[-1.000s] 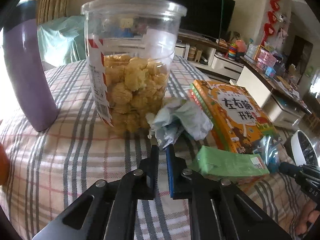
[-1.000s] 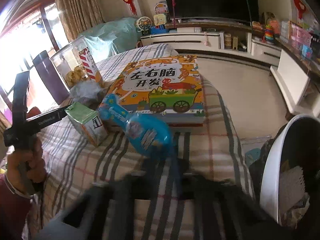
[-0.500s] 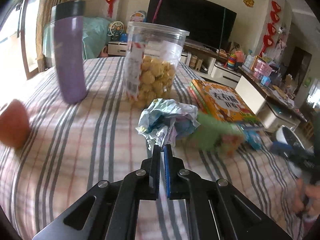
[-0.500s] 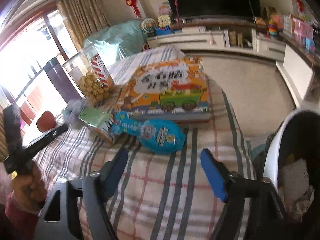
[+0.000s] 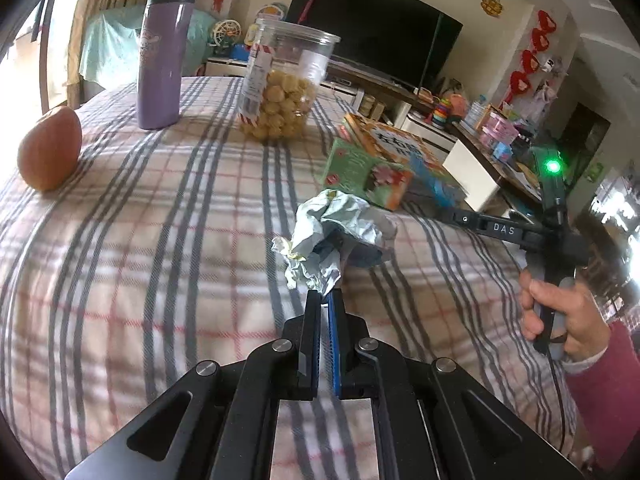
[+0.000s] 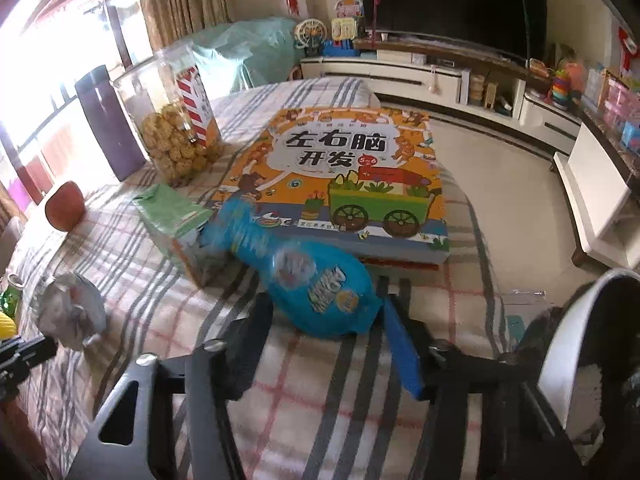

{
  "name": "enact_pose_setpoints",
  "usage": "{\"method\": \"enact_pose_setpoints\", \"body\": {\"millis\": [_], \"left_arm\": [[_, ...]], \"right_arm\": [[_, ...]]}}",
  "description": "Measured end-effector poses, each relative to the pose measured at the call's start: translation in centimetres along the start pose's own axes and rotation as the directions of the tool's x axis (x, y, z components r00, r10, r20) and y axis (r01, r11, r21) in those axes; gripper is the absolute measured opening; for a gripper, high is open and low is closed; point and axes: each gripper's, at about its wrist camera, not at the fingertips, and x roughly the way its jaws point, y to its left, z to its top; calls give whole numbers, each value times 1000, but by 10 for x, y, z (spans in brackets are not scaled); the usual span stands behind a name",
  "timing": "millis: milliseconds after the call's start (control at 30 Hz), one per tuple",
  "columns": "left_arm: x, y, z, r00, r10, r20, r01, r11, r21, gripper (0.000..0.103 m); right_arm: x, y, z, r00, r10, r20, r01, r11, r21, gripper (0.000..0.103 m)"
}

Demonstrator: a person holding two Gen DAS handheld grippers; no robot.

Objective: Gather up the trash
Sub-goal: 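Grasp the crumpled foil wrapper with the left tool while the right tool grasps the blue bottle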

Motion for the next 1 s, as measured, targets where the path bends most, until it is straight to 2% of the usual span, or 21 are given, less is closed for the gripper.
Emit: {"method": "enact_pose_setpoints", "body": {"millis": [33,67,200,267,333,400,433,500,600,800,867,900,933,1000], "left_arm": [[-2,-2,-1,1000,-5,0,5,1000,-2,2],[-3,-4,-3,1000,-9,0,9,1000,-2,2],[-9,-19,-10,999,-34,3,34,999,11,2],[-11,-23,-14,999,-43,3,43,999,12,2],[-14,-26,-19,999,-49,1,49,999,10,2],[-16,-27,-23,999,-51,-4,51,999,3,2],[-17,-27,-25,999,-52,-6,52,999,0,2],[-19,-28,-29,999,-48,-12,48,999,-4,2],[-19,-27,-32,999,-46,-21,46,999,-19,2],[-21,-29,-32,999,-44,-21,44,999,-27,2],[-20,-30,-31,999,-44,-23,44,999,-28,2],[-19,-31,-31,999,-45,-24,45,999,-28,2],[-16,-30,-30,999,-47,-25,46,999,-28,2],[-15,-33,-30,998,-49,-27,48,999,-24,2]], "right_arm": [[-4,0,-3,1000,11,-3,-10,1000,6,14],[-8,0,-7,1000,17,-8,-17,1000,15,3],[-32,-4,-28,999,39,-5,-39,999,38,2],[-39,-6,-32,998,66,-1,-66,996,53,7],[-43,-8,-30,998,58,11,-59,997,59,18],[-44,-11,-24,997,66,35,-68,995,73,62],[-43,-11,-21,996,69,52,-73,994,77,65],[-37,-8,-12,995,65,70,-69,996,62,65],[-16,-4,-1,994,98,41,-100,994,52,65],[18,-1,11,996,90,-2,-90,995,47,64],[20,0,13,996,92,-4,-92,995,49,58],[20,1,13,996,93,0,-93,994,49,42],[19,2,13,995,96,-2,-96,994,45,31],[16,4,10,995,98,-11,-98,994,38,22]]}}
